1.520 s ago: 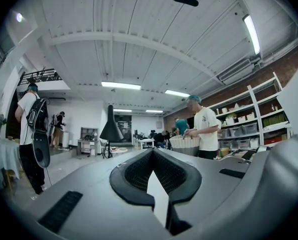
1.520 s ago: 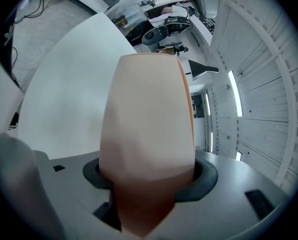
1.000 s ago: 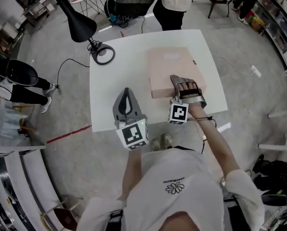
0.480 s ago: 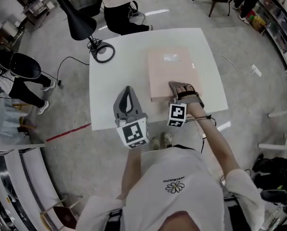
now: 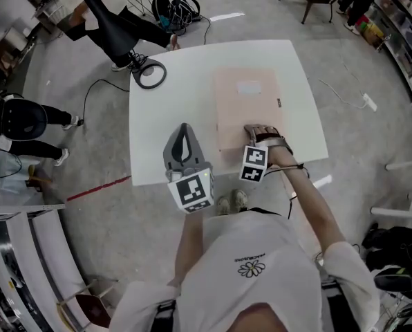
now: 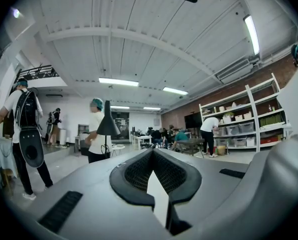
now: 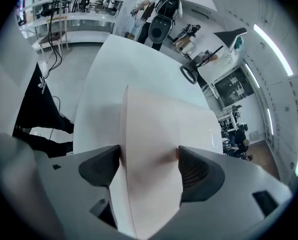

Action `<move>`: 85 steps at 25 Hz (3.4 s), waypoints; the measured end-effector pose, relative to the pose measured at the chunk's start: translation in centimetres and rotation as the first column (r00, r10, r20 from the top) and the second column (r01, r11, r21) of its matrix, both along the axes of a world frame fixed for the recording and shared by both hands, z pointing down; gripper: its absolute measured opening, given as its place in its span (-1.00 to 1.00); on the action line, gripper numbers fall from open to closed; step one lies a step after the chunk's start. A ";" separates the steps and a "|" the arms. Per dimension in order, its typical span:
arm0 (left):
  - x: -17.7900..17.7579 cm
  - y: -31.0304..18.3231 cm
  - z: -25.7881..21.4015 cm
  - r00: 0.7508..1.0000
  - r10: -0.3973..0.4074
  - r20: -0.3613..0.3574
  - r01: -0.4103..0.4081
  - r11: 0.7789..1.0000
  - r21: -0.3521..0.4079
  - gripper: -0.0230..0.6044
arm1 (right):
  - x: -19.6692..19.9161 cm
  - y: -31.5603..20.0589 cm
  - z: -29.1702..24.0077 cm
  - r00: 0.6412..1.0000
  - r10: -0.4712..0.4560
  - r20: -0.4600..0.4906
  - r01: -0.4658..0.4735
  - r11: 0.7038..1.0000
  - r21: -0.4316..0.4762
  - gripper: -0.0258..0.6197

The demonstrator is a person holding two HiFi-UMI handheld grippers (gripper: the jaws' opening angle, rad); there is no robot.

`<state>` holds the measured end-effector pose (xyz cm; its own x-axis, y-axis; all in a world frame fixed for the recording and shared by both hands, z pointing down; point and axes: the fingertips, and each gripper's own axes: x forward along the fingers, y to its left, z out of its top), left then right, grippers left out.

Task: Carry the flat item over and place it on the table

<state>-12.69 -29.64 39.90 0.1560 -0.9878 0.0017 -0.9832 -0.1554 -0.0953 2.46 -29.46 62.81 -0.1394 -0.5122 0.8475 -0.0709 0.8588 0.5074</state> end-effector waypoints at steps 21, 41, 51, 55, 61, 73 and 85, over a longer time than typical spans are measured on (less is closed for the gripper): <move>0.0 -0.1 0.5 1.000 0.005 -0.005 -0.005 1.000 -0.011 -0.88 | -0.3 -0.3 -0.3 0.999 -0.025 0.030 0.026 0.999 -0.041 0.18; 1.0 1.1 -0.9 0.999 0.034 -0.003 -0.034 0.999 0.028 -0.88 | -1.4 -3.9 -21.8 0.924 -0.050 0.379 -0.114 0.910 0.399 0.18; 1.3 2.1 -4.1 0.998 0.054 -0.036 -0.051 0.996 0.078 -0.88 | 3.5 -4.2 -35.5 0.349 -0.028 0.937 -0.598 0.763 0.246 0.17; 0.9 2.4 -6.6 0.997 0.057 -0.042 -0.051 0.990 0.130 -0.88 | 4.3 -3.3 -35.9 0.244 -0.026 0.969 -0.627 0.759 0.178 0.07; 1.0 2.9 -8.5 0.997 0.068 -0.035 -0.060 0.981 0.187 -0.88 | 5.1 -1.1 -34.9 0.223 -0.063 0.973 -0.716 0.667 0.207 -0.72; 2.7 3.0 -8.1 0.994 0.102 -0.023 -0.096 0.975 0.201 -0.88 | 4.8 1.9 -29.2 0.197 0.038 0.980 -0.755 0.643 0.127 -0.88; 4.0 2.7 -8.2 0.991 0.134 -0.016 -0.128 0.970 0.206 -0.88 | 5.6 2.0 -29.1 0.202 0.047 0.978 -0.766 0.630 0.128 -0.88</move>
